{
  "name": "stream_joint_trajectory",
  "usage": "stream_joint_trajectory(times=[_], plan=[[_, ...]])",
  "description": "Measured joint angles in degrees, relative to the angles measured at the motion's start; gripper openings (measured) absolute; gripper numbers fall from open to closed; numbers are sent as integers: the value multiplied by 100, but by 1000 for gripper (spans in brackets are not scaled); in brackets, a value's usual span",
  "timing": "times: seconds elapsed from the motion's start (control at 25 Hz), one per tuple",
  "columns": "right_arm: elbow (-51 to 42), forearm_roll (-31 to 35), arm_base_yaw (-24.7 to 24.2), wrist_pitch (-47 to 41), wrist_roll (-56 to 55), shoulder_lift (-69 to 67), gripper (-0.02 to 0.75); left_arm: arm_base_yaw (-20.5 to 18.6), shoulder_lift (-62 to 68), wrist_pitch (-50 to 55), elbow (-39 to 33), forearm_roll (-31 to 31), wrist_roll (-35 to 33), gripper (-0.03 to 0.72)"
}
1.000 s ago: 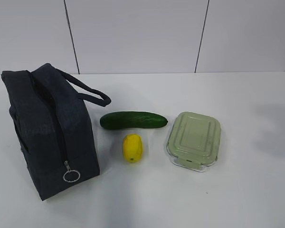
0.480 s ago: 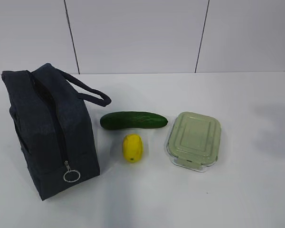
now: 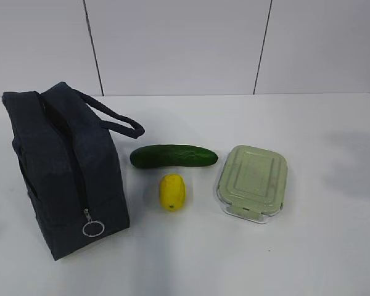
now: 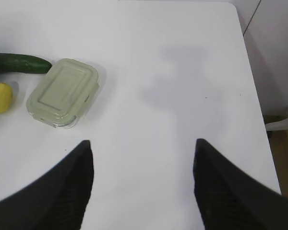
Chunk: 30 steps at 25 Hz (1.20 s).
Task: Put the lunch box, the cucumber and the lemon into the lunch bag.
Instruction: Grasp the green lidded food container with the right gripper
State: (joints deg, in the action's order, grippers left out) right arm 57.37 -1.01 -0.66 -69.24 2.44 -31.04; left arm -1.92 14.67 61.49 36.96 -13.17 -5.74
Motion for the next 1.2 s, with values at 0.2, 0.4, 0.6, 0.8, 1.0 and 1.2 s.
stream_joint_trajectory(times=[0.2, 0.4, 0.6, 0.8, 1.0, 1.2], plan=[[0, 24, 12, 183, 0, -122, 496, 26, 547, 0, 587, -4, 0, 432], [0, 24, 66, 324, 0, -542, 496, 35, 1077, 0, 1155, -114, 171, 432], [0, 52, 66, 492, 0, -905, 496, 192, 1634, 28, 1449, -236, 206, 432], [0, 101, 66, 652, 0, -1253, 496, 252, 2306, 202, 1622, -270, 215, 432], [0, 101, 66, 744, 0, -1533, 496, 252, 2652, 153, 1620, -355, 215, 432], [0, 165, 66, 834, -10, -1788, 496, 252, 2813, -55, 1620, -352, 215, 432]])
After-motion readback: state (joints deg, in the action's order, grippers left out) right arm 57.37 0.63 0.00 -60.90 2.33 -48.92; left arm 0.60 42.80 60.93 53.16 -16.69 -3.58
